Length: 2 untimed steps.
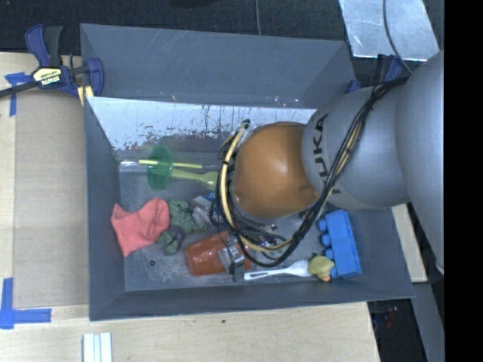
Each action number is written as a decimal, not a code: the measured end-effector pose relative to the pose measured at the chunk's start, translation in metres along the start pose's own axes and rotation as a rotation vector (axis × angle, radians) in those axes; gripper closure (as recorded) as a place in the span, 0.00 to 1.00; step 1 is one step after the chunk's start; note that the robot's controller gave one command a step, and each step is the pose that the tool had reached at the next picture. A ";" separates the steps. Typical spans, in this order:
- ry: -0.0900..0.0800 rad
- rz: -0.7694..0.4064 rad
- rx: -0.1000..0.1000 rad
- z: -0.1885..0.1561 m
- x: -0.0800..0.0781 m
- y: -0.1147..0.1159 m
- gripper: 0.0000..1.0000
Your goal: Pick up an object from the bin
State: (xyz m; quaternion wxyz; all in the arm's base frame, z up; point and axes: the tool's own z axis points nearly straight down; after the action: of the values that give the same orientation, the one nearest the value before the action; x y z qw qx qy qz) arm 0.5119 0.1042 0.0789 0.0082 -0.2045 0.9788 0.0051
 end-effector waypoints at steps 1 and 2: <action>-0.023 0.344 0.005 -0.002 0.011 0.008 1.00; -0.023 0.345 0.004 -0.002 0.011 0.008 1.00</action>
Offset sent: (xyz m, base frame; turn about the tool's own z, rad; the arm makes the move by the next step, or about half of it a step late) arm 0.0000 0.0000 0.0000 0.0000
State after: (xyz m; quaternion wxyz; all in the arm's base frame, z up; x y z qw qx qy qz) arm 0.4990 0.1072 0.0808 0.0188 -0.0336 0.9992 0.0066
